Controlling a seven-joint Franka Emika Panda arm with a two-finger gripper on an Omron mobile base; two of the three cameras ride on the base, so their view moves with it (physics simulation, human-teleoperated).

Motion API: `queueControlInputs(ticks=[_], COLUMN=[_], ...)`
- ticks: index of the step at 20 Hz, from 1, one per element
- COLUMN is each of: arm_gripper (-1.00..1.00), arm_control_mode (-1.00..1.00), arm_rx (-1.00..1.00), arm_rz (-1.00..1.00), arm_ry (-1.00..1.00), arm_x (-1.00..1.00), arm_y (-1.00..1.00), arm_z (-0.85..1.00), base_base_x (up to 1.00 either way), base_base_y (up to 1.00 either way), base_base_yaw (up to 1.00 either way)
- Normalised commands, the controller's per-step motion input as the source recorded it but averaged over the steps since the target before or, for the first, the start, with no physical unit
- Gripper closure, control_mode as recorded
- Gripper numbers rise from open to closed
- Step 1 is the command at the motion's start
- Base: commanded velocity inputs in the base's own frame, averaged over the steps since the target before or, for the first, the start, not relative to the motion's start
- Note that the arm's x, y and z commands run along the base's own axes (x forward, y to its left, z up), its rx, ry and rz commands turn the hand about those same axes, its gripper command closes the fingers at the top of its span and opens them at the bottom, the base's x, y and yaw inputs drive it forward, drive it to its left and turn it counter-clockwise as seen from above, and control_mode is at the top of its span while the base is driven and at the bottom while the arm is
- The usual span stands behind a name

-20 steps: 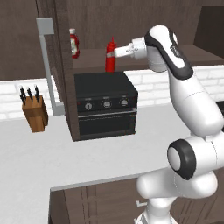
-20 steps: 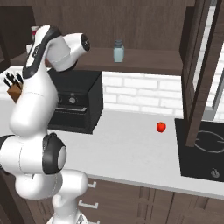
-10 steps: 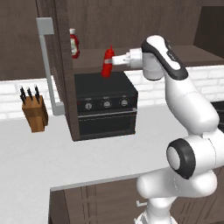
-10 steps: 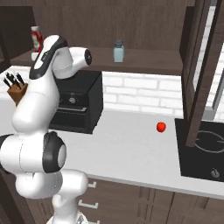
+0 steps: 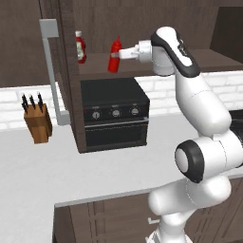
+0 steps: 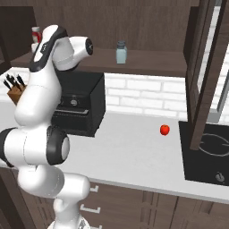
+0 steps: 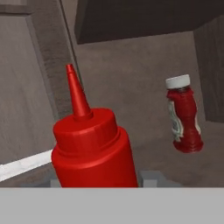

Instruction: Put the shaker and condiment bottle from the counter next to their counterparts in the cabinet.

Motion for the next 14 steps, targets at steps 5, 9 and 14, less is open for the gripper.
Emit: queueControlInputs(ticks=[5,9,14], arm_gripper=[1.0,1.0,1.0], arm_control_mode=[-1.0,-1.0,-1.0], arm_rx=[-0.06,-0.11,-0.11], arm_rz=[0.0,0.0,0.0], arm_ry=[-0.05,-0.17,-0.17], arm_x=[0.13,0.03,0.08], arm_y=[0.0,0.01,0.05], arm_z=[0.02,-0.14,-0.03], base_base_x=[0.0,0.0,0.0], base_base_y=[0.0,0.0,0.0], base_base_yaw=[0.0,0.0,0.0])
